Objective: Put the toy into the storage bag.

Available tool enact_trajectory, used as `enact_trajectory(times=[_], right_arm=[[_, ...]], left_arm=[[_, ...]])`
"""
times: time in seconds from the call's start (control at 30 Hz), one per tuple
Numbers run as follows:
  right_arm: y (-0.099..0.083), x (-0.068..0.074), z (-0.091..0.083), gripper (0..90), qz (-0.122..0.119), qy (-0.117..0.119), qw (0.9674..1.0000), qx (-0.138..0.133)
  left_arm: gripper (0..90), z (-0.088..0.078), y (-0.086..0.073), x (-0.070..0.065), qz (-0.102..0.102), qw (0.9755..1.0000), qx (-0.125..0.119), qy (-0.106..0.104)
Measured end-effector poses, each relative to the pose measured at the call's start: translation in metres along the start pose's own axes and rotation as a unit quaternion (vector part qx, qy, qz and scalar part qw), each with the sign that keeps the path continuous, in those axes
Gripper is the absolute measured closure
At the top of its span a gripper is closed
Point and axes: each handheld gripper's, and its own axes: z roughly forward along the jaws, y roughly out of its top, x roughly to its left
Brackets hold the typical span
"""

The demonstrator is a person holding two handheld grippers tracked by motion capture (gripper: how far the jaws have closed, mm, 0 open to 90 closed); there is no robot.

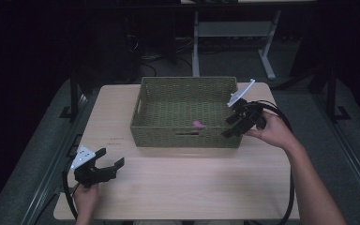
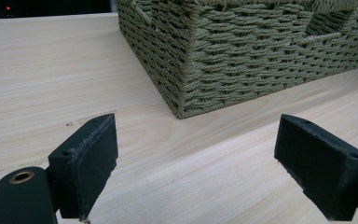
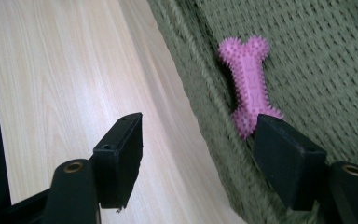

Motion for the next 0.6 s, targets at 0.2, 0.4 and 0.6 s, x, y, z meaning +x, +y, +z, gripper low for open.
enact_trajectory(times=[0.2,0.4,0.6], right_arm=[[-0.009,0.004,-0.003,32.1,0.000,-0.001,1.0000,-0.009],[-0.019,0.008,-0.003,31.8,0.003,-0.004,0.9999,-0.011],[-0.029,0.012,-0.003,31.5,0.001,-0.005,0.9999,-0.016]], left_arm=[[12.8,0.001,0.000,-0.001,0.001,1.0000,0.001,0.000],[12.8,0.001,0.000,-0.001,0.001,1.0000,0.001,-0.001],[12.8,0.002,0.000,-0.001,0.000,1.0000,0.001,-0.001]])
